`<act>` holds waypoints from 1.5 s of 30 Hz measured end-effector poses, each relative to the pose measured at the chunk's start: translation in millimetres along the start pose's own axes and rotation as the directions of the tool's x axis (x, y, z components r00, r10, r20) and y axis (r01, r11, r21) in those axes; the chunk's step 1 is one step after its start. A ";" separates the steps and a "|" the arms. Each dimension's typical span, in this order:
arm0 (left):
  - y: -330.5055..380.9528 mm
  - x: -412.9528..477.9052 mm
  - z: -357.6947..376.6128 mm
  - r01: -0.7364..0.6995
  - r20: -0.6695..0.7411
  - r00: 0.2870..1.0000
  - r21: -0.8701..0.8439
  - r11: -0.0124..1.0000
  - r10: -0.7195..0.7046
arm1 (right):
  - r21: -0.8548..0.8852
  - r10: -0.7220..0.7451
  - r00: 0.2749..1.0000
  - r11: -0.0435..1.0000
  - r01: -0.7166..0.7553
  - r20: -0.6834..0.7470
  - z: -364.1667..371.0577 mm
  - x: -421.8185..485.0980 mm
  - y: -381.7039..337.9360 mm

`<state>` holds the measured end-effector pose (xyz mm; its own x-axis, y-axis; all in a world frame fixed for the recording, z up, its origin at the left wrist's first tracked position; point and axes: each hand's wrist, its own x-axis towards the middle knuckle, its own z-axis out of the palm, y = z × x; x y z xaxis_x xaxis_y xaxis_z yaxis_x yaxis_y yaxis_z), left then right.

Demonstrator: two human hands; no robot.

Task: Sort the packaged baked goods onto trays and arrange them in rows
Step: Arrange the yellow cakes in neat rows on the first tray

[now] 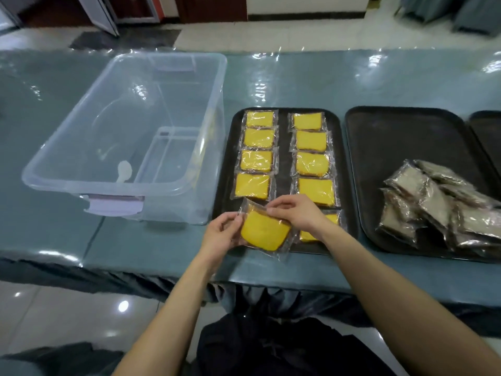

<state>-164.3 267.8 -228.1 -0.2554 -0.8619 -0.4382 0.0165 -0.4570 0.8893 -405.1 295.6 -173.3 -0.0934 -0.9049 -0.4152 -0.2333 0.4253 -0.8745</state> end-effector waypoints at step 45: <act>-12.3 74.5 -4.2 -0.478 0.433 0.819 0.878 0.029 0.376 | -0.826 -0.210 0.952 0.559 -0.071 -0.224 53.4 20.8 31.0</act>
<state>-179.4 208.3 -272.2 -0.6217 -0.7826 0.0317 -0.7265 0.5913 0.3501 -362.5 290.8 -222.4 -0.2569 -0.9539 -0.1549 -0.9233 0.2896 -0.2521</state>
